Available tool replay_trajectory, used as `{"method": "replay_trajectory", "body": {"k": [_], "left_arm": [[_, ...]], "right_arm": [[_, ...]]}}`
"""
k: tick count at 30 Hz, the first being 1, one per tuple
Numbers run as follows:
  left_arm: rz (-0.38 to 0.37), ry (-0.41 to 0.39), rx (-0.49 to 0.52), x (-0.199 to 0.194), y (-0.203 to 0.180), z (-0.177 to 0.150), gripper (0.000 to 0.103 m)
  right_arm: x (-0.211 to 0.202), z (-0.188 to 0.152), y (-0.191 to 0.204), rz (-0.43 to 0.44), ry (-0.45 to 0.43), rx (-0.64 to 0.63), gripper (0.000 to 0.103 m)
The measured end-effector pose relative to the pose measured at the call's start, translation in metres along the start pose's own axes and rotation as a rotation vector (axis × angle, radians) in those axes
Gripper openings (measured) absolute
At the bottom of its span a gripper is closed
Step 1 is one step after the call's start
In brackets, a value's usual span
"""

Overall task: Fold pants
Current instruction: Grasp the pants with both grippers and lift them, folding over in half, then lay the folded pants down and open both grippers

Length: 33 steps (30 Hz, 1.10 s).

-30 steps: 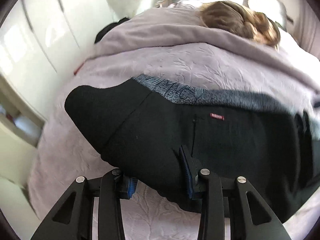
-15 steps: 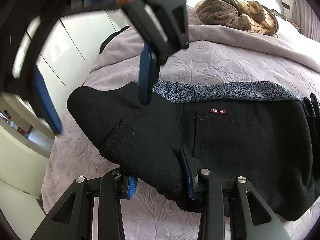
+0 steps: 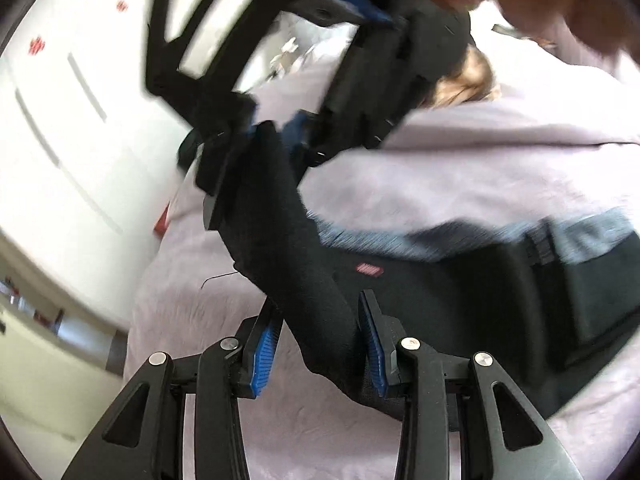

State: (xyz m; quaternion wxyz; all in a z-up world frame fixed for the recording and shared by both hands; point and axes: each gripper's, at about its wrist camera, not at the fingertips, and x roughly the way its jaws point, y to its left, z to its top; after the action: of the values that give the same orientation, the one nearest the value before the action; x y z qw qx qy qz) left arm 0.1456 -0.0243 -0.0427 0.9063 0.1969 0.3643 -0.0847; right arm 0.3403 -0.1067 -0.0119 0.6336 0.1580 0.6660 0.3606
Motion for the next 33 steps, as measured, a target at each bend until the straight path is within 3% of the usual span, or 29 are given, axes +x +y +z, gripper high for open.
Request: {"method": "replay_trajectory", "body": {"k": [4,9,15,20,24,29,33], "left_arm": [[-0.071,-0.075,0.078,-0.036,-0.042,0.025,0.039],[-0.185,-0.127,0.213,-0.07,-0.118,0.044,0.039],[-0.296,-0.086,0.426,-0.079,-0.228,0.029,0.039],[-0.319,-0.024,0.545,-0.068,-0.296,0.003,0.039],[-0.339,0.04,0.587,-0.057,-0.332,-0.018,0.039],[-0.313,0.041,0.64,-0.057,-0.345,-0.033,0.044],[-0.375,0.092,0.621,-0.064,-0.322,-0.027,0.048]], "right_arm": [[-0.074,-0.053,-0.032,0.131,-0.168,0.067,0.019],[-0.153,-0.152,-0.096,0.242,-0.392,0.166,0.019],[-0.183,-0.267,-0.19,0.339,-0.577,0.33,0.019],[-0.166,-0.34,-0.271,0.396,-0.658,0.492,0.019],[-0.141,-0.37,-0.314,0.407,-0.668,0.581,0.018],[-0.125,-0.394,-0.333,0.365,-0.658,0.628,0.018],[-0.121,-0.4,-0.335,0.322,-0.652,0.635,0.018]]}}
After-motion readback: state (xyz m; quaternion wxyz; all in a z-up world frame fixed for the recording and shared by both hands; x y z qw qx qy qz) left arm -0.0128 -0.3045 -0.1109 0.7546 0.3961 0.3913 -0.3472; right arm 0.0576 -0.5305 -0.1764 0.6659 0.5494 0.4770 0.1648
